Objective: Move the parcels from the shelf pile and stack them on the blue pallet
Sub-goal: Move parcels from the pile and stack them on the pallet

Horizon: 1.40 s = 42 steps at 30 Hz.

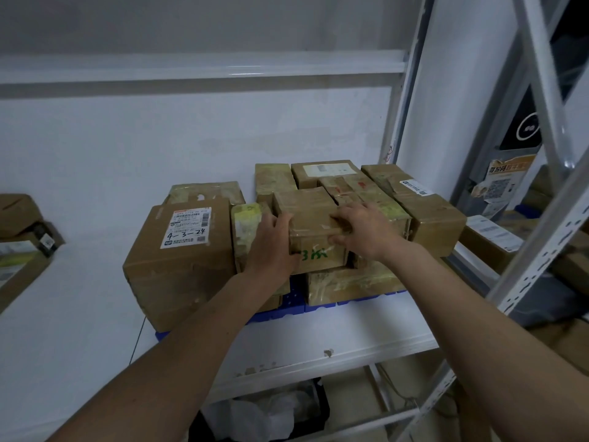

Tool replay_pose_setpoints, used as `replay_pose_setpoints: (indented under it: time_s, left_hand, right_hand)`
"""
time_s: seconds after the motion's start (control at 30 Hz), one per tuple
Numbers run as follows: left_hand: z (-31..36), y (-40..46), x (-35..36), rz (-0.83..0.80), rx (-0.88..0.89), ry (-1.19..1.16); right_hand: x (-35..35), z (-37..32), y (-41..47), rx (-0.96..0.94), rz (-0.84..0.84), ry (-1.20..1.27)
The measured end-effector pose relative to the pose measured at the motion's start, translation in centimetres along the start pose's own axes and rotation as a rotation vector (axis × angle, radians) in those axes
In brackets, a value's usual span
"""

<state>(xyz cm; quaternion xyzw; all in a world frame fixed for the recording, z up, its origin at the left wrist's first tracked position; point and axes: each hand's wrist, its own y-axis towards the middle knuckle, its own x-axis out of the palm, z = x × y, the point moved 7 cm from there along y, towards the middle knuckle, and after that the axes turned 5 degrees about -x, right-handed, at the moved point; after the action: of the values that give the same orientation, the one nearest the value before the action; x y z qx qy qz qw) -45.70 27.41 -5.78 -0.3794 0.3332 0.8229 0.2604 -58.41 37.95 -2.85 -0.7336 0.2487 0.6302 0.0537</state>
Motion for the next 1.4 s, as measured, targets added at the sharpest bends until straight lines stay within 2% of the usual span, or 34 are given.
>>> replay_pose_setpoints:
  time_s: [0.2, 0.37, 0.47, 0.63, 0.73, 0.9, 1.07, 1.2, 1.4]
  left_hand:
    - [0.2, 0.3, 0.0, -0.043, -0.004, 0.077]
    - [0.8, 0.6, -1.4, -0.14, -0.007, 0.105]
    - [1.1, 0.6, -5.0, -0.094, 0.026, 0.072]
    - [-3.0, -0.6, -12.4, 0.054, -0.05, 0.379]
    - [-7.5, -3.1, -16.0, 0.071, -0.201, 0.476]
    - [-13.8, -8.5, -21.2, 0.081, -0.348, 0.508]
    - [-20.0, -13.8, -26.7, 0.114, -0.489, 0.518]
    - [-24.7, -18.3, -31.1, 0.131, -0.589, 0.545]
    - [-31.9, -24.6, -37.1, 0.125, -0.702, 0.543]
  right_hand:
    - [0.0, -0.2, 0.2, -0.005, -0.032, -0.031]
    - [-0.4, -1.3, 0.7, 0.003, -0.07, -0.013]
    - [-0.8, -4.0, 2.0, -0.057, -0.044, -0.001]
    - [-0.3, -12.1, 4.7, -0.267, -0.039, -0.04]
    - [1.0, -17.6, 5.1, -0.38, -0.07, 0.034]
    - [3.5, -26.5, 5.1, -0.52, -0.091, 0.012]
    - [6.0, -35.6, 4.1, -0.599, -0.218, 0.226]
    - [7.9, -43.2, 2.7, -0.663, -0.313, 0.247]
    - [10.4, -54.9, 1.0, -0.758, -0.355, 0.285]
